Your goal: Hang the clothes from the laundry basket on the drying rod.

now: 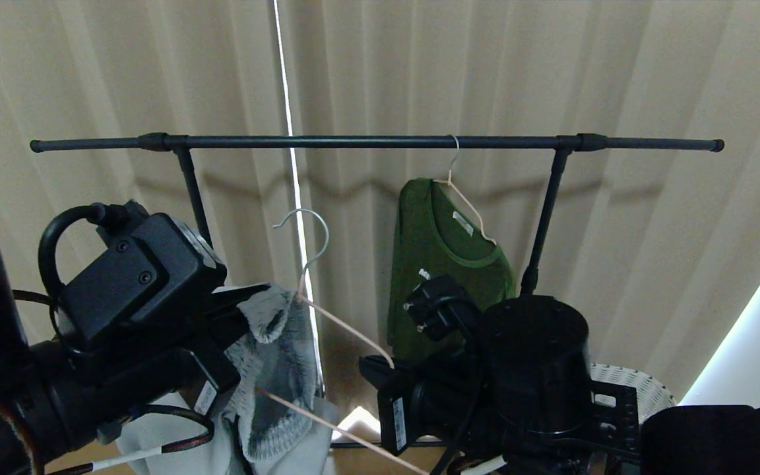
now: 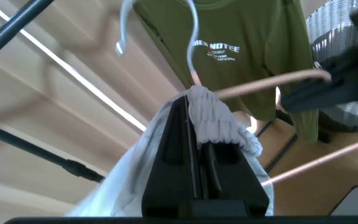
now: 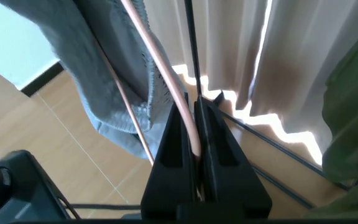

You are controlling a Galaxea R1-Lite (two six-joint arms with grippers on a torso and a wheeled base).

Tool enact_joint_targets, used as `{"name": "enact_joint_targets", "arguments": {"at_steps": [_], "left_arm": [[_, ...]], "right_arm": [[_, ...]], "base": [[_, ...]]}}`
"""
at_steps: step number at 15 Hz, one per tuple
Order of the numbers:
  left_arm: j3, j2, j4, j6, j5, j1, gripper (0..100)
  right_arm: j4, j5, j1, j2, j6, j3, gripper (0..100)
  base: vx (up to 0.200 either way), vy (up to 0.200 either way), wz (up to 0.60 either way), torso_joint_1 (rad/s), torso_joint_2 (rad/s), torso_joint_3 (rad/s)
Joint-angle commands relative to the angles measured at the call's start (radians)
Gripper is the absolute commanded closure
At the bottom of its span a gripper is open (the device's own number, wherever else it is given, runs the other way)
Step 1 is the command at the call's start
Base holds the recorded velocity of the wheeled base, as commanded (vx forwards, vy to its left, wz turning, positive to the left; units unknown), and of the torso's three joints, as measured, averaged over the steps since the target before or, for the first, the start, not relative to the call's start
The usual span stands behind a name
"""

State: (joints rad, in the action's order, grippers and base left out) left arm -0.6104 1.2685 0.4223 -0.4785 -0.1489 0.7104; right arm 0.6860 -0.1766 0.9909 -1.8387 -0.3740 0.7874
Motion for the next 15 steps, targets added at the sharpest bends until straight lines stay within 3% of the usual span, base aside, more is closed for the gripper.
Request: {"name": "enact_joint_targets", "arguments": {"at_steps": [1,4,5,10,15], "left_arm": [[0.008,-0.011,0.0,0.0,-0.001,0.0,100],[0.021,-0.018,0.001,-0.003,-0.001,0.0,100],[0.021,-0.018,0.001,-0.003,-0.001,0.0,0],[0.055,-0.07,0.001,-0.003,0.005,0.0,0],[0.093,-0.167,0.001,-0.002,0.069,-0.005,0]], "right_arm": [[0.001,-0.001,0.0,0.029,0.001,-0.005,100],[0.003,-0.001,0.0,0.064,0.02,-0.008,100],[0.003,-0.001,0.0,0.069,0.02,-0.008,100],[0.003,-0.001,-0.024,0.11,0.052,-0.037,100],[0.001,0.0,-0.092,0.176,0.104,-0.065,100]], "base": [[0.0,0.0,0.0,0.0,0.0,0.0],[0.0,0.0,0.0,0.0,0.0,0.0],[0.0,0.0,0.0,0.0,0.0,0.0],[0.0,0.0,0.0,0.0,0.0,0.0],[0.0,0.0,0.0,0.0,0.0,0.0]]}}
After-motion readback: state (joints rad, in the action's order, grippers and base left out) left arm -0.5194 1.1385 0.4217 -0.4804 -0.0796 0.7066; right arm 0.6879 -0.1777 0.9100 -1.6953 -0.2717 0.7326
